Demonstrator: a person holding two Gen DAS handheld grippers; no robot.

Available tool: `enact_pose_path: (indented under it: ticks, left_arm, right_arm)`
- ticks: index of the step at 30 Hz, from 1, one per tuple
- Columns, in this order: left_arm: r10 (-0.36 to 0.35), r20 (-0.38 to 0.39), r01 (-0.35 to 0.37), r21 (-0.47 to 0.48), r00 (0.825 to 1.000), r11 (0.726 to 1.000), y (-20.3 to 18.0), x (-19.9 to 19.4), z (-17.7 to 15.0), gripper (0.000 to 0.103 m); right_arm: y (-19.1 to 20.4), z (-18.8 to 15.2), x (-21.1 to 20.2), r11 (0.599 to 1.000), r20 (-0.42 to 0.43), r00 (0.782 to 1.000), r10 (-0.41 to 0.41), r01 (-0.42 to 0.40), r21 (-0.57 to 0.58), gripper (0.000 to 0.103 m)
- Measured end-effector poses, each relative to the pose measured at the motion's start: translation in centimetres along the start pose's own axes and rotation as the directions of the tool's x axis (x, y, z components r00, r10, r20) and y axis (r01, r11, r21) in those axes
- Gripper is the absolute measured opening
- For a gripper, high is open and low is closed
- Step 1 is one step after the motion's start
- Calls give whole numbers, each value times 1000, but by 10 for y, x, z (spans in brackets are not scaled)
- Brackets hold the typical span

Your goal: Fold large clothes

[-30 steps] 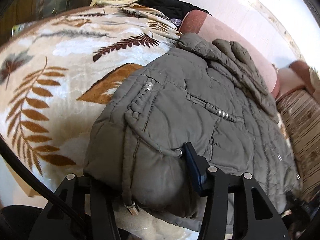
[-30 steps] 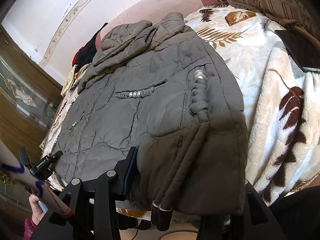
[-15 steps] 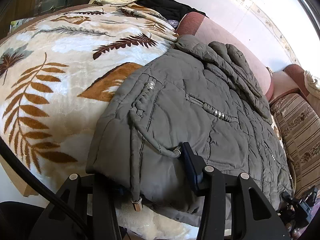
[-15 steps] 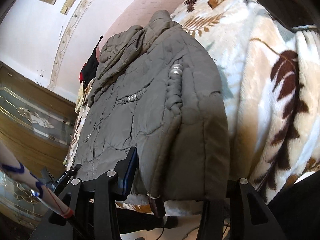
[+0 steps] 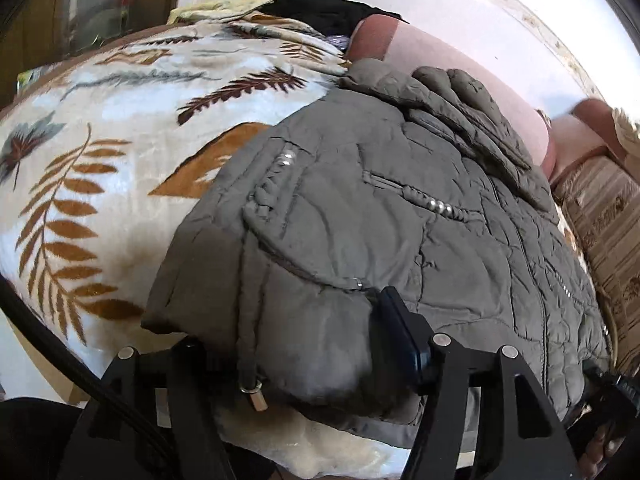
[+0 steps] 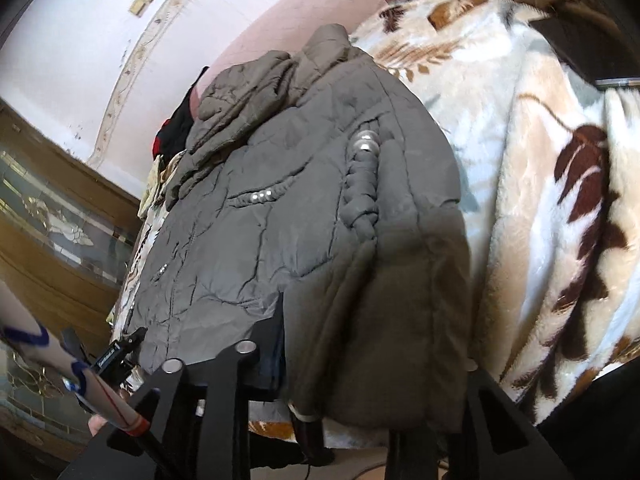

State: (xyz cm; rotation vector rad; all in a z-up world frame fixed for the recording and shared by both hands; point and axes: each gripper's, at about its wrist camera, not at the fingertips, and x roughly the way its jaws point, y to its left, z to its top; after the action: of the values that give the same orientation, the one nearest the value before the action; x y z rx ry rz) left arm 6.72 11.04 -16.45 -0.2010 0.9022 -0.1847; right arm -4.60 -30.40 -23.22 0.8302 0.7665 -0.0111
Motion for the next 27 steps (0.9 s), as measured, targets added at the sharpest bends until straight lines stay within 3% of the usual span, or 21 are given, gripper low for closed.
enact_pose_path:
  ticks: [3,5,13,27]
  left_arm:
    - [5,21,-6,37,1000,999,-8,-2,-1,45]
    - [24,30,-25,56,999,998,-12,-1,-1,42]
    - [110,51,-116,140,993,983,-26,4,-7,43]
    - [147,63,-155,149,987,976,-26,7,-8,52]
  right_arm:
    - [4,0,4,1000,4,1000,-9,9,-20,31]
    - [12,-1,4,997,18,999,-36,37,-69,28]
    - [20,-3,15,977,11,992,-129,129,-168,28]
    - [22,-6,16,971,35,990,-140,144,-189,30]
